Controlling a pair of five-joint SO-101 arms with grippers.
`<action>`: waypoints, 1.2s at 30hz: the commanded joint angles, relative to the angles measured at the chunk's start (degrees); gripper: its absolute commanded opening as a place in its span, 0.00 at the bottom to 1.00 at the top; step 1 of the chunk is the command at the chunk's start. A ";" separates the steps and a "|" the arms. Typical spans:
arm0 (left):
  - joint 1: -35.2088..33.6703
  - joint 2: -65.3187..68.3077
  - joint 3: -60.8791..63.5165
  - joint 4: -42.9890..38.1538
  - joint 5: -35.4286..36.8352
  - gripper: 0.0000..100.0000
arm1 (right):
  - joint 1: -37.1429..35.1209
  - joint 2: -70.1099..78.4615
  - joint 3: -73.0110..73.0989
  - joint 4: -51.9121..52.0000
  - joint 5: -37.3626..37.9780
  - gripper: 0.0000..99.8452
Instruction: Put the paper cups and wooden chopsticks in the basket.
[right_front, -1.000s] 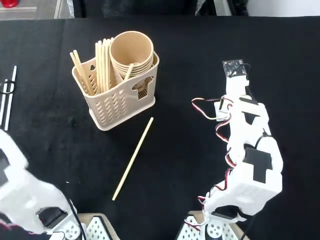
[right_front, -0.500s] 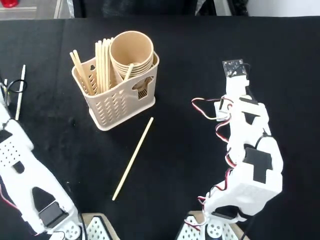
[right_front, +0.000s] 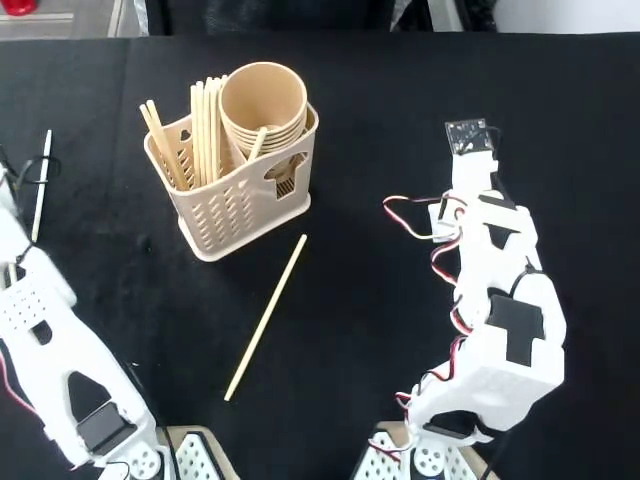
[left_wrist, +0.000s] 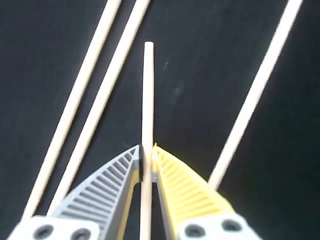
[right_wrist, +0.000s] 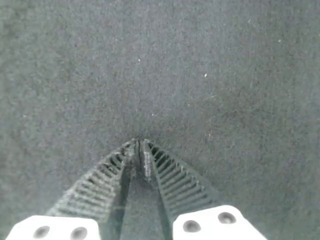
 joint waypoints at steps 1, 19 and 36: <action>0.04 -10.55 -0.75 7.82 2.37 0.03 | 0.18 -3.38 -0.22 -0.26 0.62 0.01; 5.85 -58.55 66.07 -1.14 7.21 0.03 | 0.18 -3.38 -0.04 -0.26 0.62 0.01; 24.92 -145.05 135.25 -62.95 26.81 0.03 | 0.18 -3.38 -0.13 -0.26 0.62 0.01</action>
